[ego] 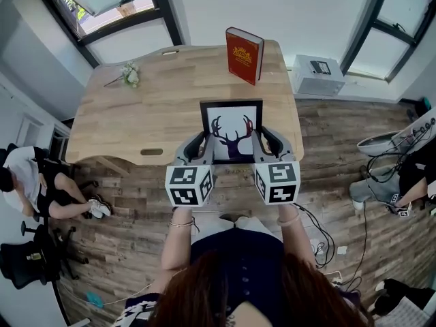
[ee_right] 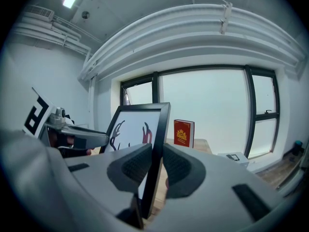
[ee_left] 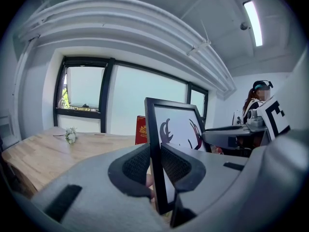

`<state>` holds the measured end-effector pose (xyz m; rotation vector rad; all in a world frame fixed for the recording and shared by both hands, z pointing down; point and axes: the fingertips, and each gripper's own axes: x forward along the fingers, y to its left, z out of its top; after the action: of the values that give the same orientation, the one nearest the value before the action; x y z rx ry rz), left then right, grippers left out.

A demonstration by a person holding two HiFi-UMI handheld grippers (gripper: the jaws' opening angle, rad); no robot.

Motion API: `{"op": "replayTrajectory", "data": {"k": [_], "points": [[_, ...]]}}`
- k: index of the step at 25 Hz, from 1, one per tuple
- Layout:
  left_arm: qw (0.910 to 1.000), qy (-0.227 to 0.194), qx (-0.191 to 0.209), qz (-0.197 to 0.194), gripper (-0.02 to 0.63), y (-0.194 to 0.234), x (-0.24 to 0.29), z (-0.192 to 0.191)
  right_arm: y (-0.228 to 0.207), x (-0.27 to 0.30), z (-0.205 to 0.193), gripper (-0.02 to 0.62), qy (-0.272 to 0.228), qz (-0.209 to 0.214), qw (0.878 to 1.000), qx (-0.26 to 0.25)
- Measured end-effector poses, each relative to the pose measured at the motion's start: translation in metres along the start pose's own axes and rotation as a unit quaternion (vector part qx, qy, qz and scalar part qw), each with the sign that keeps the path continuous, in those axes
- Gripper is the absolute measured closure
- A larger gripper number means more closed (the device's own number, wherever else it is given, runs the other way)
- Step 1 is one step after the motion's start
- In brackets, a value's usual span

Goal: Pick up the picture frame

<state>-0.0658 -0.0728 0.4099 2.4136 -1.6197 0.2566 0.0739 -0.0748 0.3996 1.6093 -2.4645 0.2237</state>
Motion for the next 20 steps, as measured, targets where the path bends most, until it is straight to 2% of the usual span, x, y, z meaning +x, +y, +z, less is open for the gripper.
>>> {"op": "replayTrajectory", "data": {"k": [20], "points": [[0.9993,-0.032,0.014,-0.008,0.524,0.017,-0.029,0.037,0.029,-0.008,0.040,0.520,-0.030,-0.008,0.999,-0.008]]}}
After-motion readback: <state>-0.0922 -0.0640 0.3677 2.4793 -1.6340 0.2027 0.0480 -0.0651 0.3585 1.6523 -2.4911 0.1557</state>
